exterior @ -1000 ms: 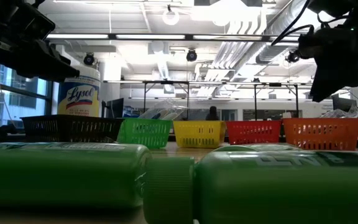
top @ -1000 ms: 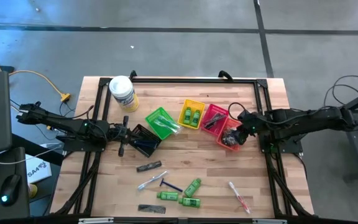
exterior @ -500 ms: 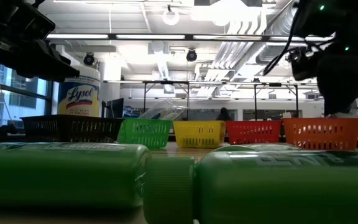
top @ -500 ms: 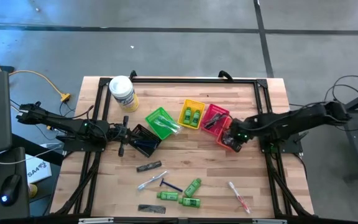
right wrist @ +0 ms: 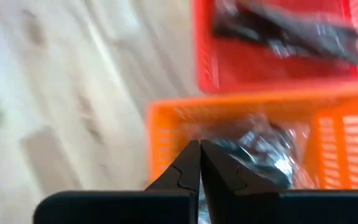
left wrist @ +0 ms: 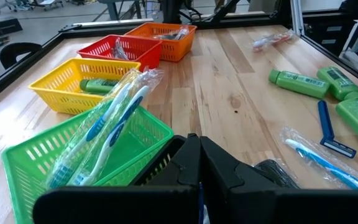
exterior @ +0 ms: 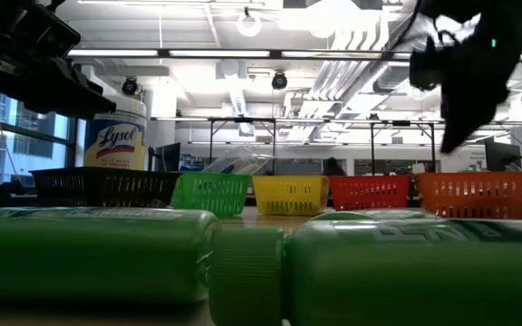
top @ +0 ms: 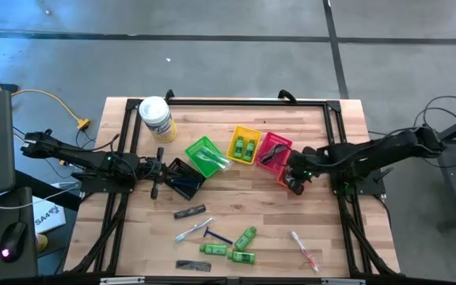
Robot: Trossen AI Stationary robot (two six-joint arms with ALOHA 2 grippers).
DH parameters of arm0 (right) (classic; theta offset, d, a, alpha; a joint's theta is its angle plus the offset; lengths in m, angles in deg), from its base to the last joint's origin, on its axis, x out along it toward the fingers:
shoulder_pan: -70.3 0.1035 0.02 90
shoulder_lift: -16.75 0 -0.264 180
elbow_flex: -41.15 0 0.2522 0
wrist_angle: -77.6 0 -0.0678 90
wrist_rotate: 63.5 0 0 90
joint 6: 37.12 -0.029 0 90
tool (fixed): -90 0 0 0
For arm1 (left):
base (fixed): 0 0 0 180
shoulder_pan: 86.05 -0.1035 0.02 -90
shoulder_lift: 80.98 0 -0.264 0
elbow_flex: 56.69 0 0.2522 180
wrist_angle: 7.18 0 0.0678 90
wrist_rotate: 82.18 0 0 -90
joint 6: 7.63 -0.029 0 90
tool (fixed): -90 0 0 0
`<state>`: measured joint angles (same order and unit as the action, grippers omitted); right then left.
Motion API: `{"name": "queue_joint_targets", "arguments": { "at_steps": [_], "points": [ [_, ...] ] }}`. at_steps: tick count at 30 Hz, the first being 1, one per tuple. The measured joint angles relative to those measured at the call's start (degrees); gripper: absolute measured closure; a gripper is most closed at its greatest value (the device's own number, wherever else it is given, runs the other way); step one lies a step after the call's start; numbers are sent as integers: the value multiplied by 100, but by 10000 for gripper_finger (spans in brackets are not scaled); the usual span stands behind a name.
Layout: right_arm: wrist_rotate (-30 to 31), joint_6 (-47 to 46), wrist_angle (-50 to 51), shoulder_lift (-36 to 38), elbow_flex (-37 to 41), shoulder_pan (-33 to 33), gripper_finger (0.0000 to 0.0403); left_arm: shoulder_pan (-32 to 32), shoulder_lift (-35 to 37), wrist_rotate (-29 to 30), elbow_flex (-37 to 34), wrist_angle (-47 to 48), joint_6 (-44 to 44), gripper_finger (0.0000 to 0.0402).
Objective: Pick & Place Travel size toiletries
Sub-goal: Put the green shampoo into the yellow bin
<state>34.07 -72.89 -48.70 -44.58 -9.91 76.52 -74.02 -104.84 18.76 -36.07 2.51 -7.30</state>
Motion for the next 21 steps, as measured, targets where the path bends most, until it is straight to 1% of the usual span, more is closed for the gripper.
{"name": "queue_joint_targets", "arguments": {
  "at_steps": [2,4,5,9,12,14,16,21],
  "points": [
    [-2,46,8,137,-171,84,399,0,1,0,0,0,0,401],
    [52,330,-58,318,-323,228,399,-1,-1,0,0,0,-1,401],
    [121,611,-299,434,-352,363,399,0,1,0,0,0,-1,401],
    [257,2020,-2224,1091,-226,1211,399,-1,1,0,0,0,-1,401],
    [783,2723,-2805,1634,-97,1847,399,-1,3,0,0,5,-2,401],
    [1214,2923,-2808,1991,73,2200,399,-2,3,0,0,9,-4,401],
    [1514,2987,-3034,2332,294,2470,399,0,3,0,0,12,-7,401],
    [1853,3091,-3600,2996,1002,2833,399,-1,1,0,0,13,-141,401]
  ]
}}
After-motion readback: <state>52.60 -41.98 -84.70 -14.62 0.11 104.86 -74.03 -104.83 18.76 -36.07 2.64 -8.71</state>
